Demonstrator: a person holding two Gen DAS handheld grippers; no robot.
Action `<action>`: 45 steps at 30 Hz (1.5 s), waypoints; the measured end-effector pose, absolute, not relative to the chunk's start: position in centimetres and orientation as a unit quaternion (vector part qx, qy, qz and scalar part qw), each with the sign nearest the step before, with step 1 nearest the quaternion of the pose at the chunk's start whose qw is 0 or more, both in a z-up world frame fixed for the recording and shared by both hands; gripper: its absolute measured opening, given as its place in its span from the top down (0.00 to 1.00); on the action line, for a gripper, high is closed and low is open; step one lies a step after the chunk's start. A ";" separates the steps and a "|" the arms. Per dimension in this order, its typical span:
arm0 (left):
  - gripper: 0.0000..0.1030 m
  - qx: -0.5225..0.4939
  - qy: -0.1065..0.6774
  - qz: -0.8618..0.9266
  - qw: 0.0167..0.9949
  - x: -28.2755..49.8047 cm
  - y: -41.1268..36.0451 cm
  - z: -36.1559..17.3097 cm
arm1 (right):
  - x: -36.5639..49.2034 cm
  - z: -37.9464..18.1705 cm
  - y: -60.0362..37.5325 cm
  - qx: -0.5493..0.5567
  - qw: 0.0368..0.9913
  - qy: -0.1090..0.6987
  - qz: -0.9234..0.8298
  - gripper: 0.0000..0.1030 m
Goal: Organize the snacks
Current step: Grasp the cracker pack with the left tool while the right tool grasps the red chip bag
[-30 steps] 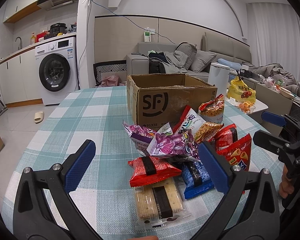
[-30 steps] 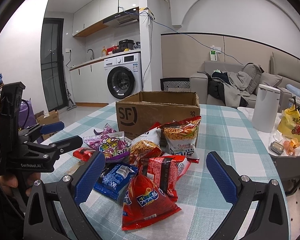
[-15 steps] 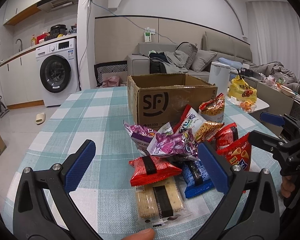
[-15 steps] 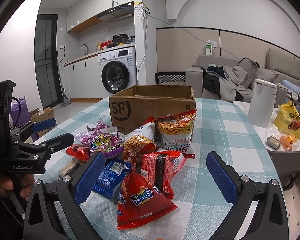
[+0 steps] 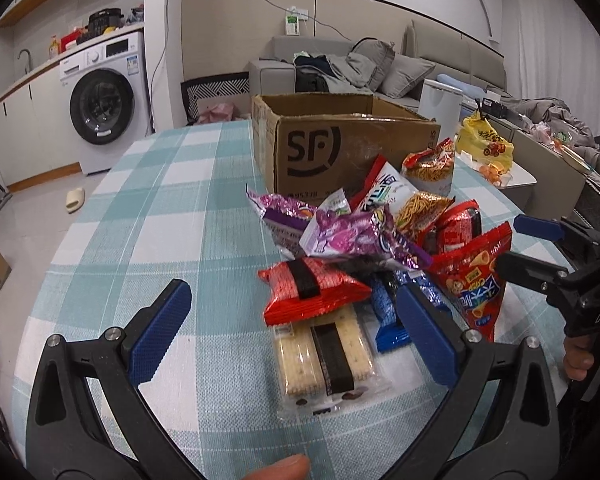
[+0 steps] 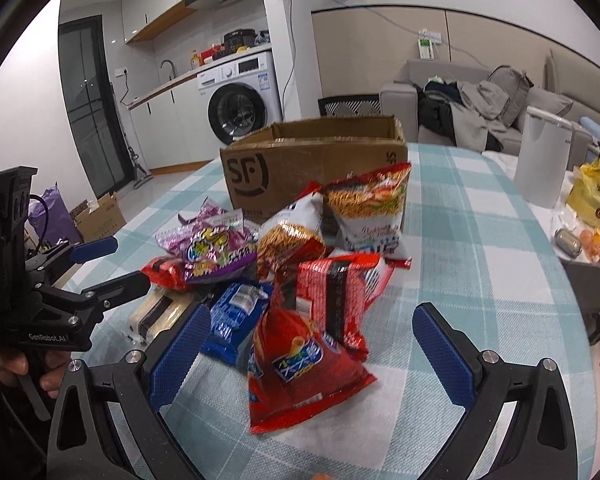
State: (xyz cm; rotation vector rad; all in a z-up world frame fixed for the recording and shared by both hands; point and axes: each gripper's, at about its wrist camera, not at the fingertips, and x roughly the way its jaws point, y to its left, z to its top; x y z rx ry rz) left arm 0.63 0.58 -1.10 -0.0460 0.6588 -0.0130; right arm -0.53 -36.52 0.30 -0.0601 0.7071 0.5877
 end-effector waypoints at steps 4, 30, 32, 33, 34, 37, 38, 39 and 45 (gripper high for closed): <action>0.01 -0.019 0.339 0.000 0.941 0.8 0.6 -1.7 | -0.8 -0.5 -36.6 -0.020 0.886 0.362 0.290 0.00; 0.03 -0.054 0.451 -0.022 0.891 4.1 1.6 -6.1 | -0.3 -2.8 -34.7 -0.063 0.842 0.421 0.332 0.28; 0.04 -0.050 0.453 -0.022 0.890 4.3 1.3 -6.2 | 0.2 -3.0 -34.7 -0.062 0.837 0.428 0.334 0.28; 0.04 -0.045 0.454 -0.024 0.890 4.3 1.2 -6.2 | 0.3 -3.1 -34.6 -0.065 0.836 0.430 0.334 0.28; 0.05 -0.037 0.456 -0.024 0.889 4.4 1.0 -6.3 | 0.3 -3.1 -34.4 -0.067 0.835 0.431 0.335 0.28; 0.06 -0.021 0.459 -0.026 0.888 4.5 0.3 -6.4 | 0.3 -3.4 -34.2 -0.073 0.836 0.432 0.330 0.30; 0.07 -0.017 0.460 -0.024 0.887 4.4 0.2 -6.4 | 0.3 -3.4 -34.2 -0.073 0.837 0.432 0.328 0.30; 0.08 -0.015 0.460 -0.025 0.887 4.3 0.0 -6.4 | 0.2 -3.4 -34.2 -0.073 0.838 0.432 0.326 0.31; 0.21 -0.016 0.457 -0.030 0.889 3.8 -0.1 -6.1 | -0.6 -3.2 -33.6 -0.084 0.838 0.428 0.327 0.35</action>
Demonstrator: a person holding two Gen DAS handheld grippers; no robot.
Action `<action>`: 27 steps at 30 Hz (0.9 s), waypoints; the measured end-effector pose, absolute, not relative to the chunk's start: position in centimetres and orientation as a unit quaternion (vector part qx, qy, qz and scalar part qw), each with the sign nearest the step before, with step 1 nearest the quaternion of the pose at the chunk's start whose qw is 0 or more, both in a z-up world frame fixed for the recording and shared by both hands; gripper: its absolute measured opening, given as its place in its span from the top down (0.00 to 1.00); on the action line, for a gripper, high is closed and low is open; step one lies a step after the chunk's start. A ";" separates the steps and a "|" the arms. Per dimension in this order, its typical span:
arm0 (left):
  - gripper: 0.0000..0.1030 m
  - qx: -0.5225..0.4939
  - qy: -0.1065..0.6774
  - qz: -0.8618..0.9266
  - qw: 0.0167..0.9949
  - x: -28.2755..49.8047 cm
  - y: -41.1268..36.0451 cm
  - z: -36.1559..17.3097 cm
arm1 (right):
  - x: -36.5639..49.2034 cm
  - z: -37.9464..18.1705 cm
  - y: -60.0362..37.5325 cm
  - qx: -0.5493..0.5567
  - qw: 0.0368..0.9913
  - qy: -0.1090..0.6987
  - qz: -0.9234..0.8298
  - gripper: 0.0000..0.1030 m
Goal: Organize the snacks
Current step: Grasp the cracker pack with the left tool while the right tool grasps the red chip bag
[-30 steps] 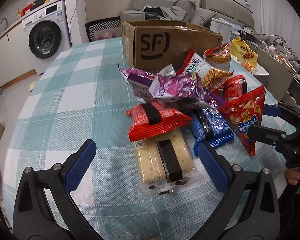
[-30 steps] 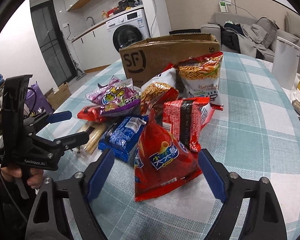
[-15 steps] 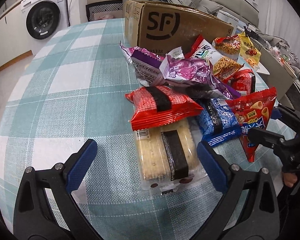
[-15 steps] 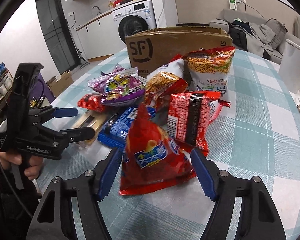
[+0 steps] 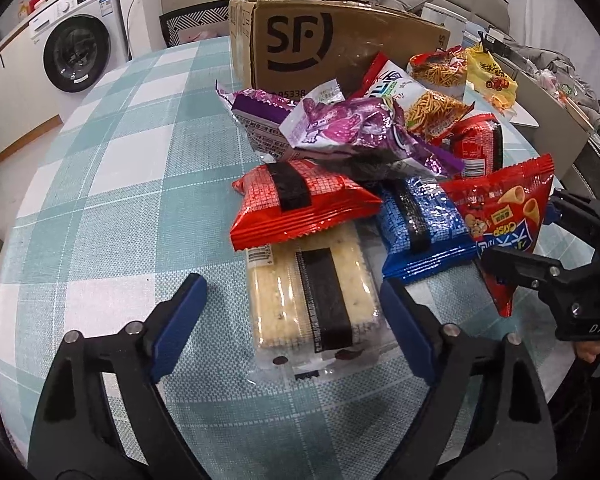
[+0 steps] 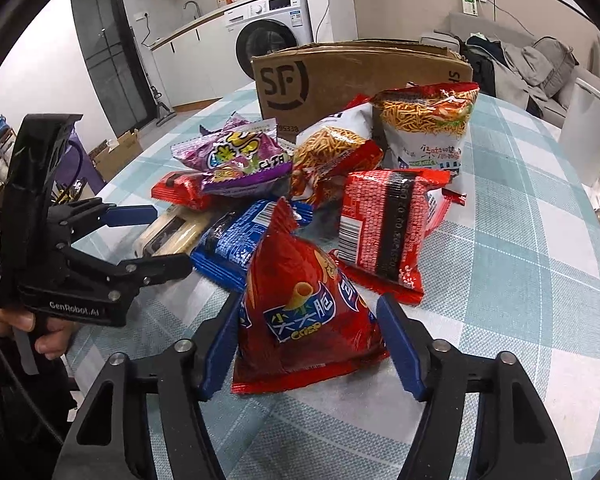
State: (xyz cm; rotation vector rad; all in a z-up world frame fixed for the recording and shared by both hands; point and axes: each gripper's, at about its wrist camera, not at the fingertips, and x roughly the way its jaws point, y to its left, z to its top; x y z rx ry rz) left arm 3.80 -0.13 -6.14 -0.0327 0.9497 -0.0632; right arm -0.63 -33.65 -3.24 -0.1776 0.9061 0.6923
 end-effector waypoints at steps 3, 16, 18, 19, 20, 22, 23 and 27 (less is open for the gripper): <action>0.40 -0.013 0.450 -0.028 0.893 3.5 -0.2 -5.9 | -0.7 -3.3 -33.6 -0.079 0.838 0.429 0.327 0.36; 0.47 -0.037 0.426 -0.077 0.901 2.0 -0.5 -5.1 | -0.7 -2.7 -34.5 -0.036 0.841 0.418 0.342 0.50; 0.47 -0.040 0.420 -0.086 0.903 1.7 -0.6 -4.8 | -1.0 -2.5 -34.7 -0.035 0.843 0.413 0.343 0.52; 0.47 -0.040 0.417 -0.091 0.904 1.6 -0.7 -4.6 | -1.1 -2.4 -34.8 -0.033 0.844 0.410 0.344 0.55; 0.47 -0.041 0.412 -0.095 0.905 1.4 -0.9 -4.3 | -1.2 -2.3 -34.9 -0.032 0.844 0.409 0.344 0.55; 0.47 -0.042 0.407 -0.101 0.907 1.2 -1.0 -4.0 | -1.2 -2.1 -35.2 -0.025 0.846 0.404 0.348 0.55; 0.47 -0.042 0.404 -0.104 0.908 1.0 -1.1 -3.8 | -1.3 -1.9 -35.2 -0.023 0.847 0.401 0.348 0.55; 0.47 -0.043 0.392 -0.112 0.912 0.4 -1.3 -3.1 | -1.7 -1.2 -35.9 -0.011 0.852 0.387 0.352 0.56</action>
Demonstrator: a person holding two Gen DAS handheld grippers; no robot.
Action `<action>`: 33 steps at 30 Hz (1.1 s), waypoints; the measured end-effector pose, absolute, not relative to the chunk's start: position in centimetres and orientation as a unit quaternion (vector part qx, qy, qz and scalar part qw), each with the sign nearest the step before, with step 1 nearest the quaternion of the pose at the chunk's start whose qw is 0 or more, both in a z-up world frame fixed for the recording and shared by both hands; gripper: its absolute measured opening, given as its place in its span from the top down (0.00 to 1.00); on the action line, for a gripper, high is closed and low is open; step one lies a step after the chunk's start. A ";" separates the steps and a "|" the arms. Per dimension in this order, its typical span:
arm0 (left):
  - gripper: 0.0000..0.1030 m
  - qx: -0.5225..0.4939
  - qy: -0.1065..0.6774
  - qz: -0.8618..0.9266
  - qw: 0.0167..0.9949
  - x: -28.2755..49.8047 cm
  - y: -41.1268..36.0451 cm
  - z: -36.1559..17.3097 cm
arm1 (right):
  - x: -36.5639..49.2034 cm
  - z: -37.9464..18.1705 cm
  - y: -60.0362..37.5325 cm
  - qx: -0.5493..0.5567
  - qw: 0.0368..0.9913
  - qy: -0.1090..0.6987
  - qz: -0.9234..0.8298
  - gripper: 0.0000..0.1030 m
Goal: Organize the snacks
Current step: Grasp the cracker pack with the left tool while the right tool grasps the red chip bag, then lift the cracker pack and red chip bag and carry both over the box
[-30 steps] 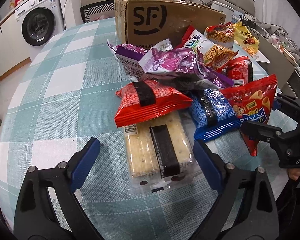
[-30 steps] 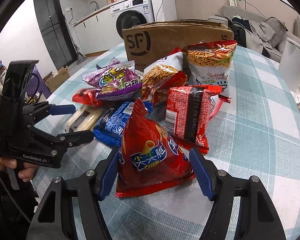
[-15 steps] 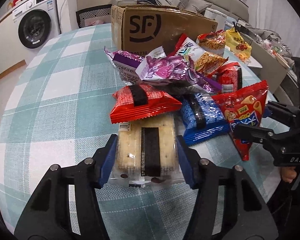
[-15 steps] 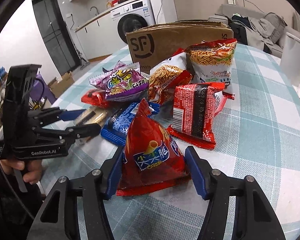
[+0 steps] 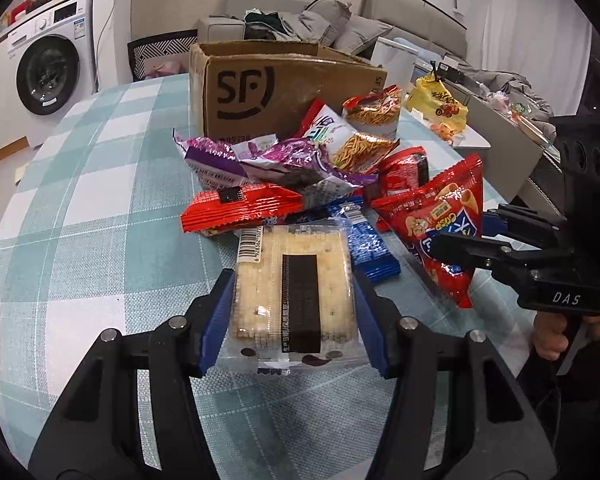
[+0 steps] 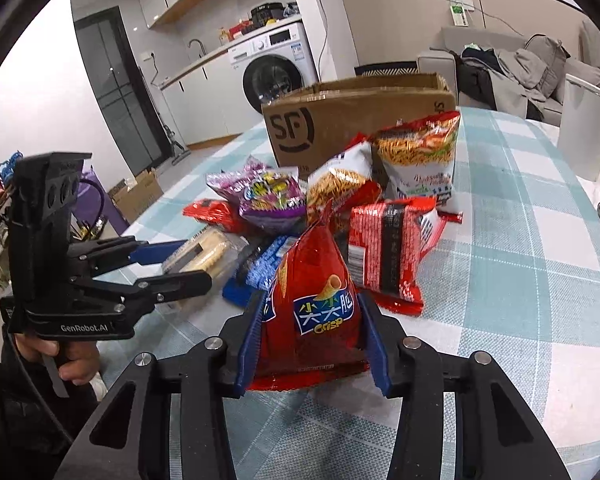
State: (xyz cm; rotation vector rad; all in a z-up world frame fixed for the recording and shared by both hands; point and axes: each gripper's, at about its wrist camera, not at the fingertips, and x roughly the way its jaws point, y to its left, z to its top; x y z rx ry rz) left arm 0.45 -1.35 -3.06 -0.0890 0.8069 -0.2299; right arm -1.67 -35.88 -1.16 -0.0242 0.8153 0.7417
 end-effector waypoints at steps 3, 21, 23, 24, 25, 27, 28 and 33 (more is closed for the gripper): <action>0.47 -0.043 0.379 -0.116 0.917 0.0 -1.5 -2.3 | -1.9 -0.4 -36.2 -0.006 0.857 0.375 0.354 0.56; 0.47 -0.051 0.319 -0.115 0.939 -1.7 -1.9 2.6 | -2.4 3.9 -38.0 0.007 0.885 0.334 0.324 0.56; 0.47 -0.047 0.313 -0.108 0.942 -1.4 -1.9 3.0 | -2.3 4.3 -38.0 0.004 0.887 0.333 0.320 0.56; 0.47 -0.045 0.312 -0.105 0.943 -1.3 -1.9 3.2 | -2.2 4.4 -37.9 0.002 0.888 0.333 0.318 0.56; 0.47 -0.044 0.311 -0.102 0.944 -1.2 -1.9 3.4 | -2.1 4.6 -37.9 -0.001 0.889 0.332 0.316 0.56; 0.47 -0.042 0.308 -0.100 0.945 -0.9 -2.0 3.7 | -1.9 4.9 -37.9 -0.004 0.890 0.330 0.313 0.55; 0.47 -0.037 0.305 -0.098 0.947 -0.7 -2.1 4.0 | -1.8 5.1 -37.9 -0.004 0.891 0.329 0.312 0.56; 0.47 -0.031 0.295 -0.089 0.951 0.6 -2.5 4.9 | -1.0 6.2 -37.5 -0.016 0.897 0.324 0.299 0.56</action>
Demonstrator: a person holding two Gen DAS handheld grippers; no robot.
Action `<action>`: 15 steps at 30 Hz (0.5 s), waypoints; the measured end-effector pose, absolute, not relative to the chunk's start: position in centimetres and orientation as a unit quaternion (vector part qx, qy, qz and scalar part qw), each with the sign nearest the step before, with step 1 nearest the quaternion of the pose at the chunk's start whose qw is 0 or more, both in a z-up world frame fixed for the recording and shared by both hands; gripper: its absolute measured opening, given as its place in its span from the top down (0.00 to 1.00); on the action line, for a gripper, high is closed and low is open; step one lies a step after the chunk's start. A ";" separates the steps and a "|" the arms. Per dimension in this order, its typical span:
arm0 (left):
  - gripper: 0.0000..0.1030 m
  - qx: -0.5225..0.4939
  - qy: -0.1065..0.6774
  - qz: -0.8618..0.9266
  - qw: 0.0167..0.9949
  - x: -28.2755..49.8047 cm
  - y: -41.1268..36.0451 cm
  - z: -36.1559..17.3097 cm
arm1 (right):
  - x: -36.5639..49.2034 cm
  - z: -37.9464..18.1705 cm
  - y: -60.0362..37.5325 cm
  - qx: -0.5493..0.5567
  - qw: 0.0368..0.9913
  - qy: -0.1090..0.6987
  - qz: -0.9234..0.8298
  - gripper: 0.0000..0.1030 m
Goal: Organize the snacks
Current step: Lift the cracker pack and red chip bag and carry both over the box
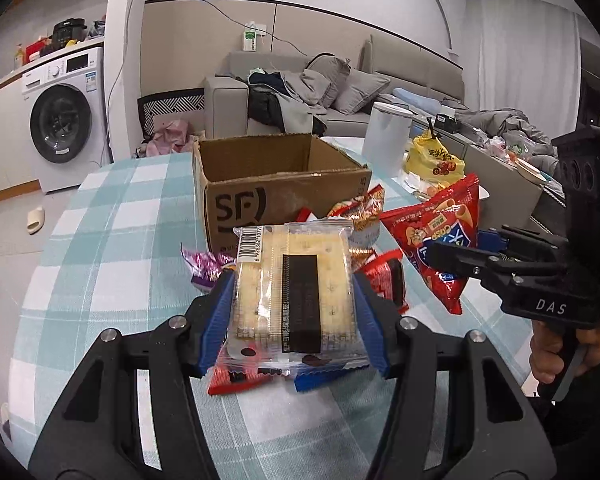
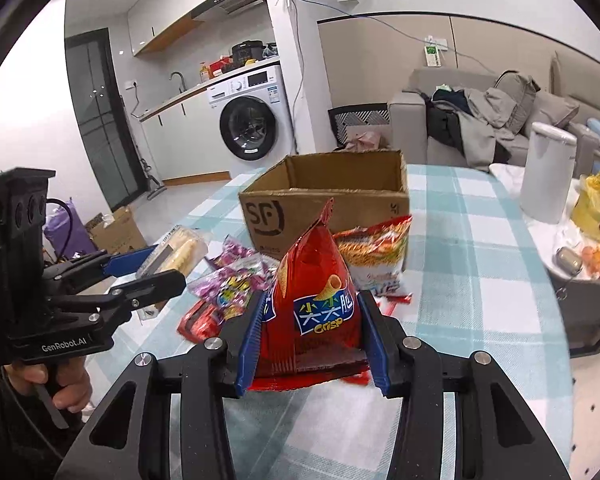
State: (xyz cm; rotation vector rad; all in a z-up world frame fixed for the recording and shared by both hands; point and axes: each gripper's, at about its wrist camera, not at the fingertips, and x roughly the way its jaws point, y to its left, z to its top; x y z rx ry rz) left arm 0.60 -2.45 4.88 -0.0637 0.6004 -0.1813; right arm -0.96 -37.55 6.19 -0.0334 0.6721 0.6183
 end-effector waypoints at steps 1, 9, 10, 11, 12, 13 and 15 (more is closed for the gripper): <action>0.47 -0.029 0.293 -0.087 0.952 0.9 -2.5 5.0 | -0.8 6.4 -37.5 -0.019 0.899 0.322 0.295 0.55; 0.47 -0.021 0.284 -0.070 0.956 3.7 -2.6 6.1 | 0.4 7.9 -37.0 -0.029 0.909 0.308 0.280 0.55; 0.47 -0.021 0.282 -0.068 0.957 4.0 -2.5 6.3 | 0.5 8.1 -36.9 -0.030 0.910 0.306 0.278 0.55; 0.47 -0.022 0.282 -0.068 0.957 4.6 -2.5 6.4 | 0.7 8.3 -36.7 -0.029 0.910 0.305 0.278 0.55; 0.47 -0.023 0.281 -0.067 0.957 4.9 -2.4 6.6 | 1.0 8.5 -36.7 -0.028 0.911 0.304 0.278 0.55; 0.47 -0.022 0.279 -0.066 0.958 5.3 -2.4 6.8 | 1.4 8.6 -36.6 -0.026 0.911 0.303 0.278 0.55; 0.47 -0.021 0.276 -0.063 0.959 6.1 -2.2 7.1 | 2.0 8.9 -36.4 -0.024 0.912 0.301 0.279 0.55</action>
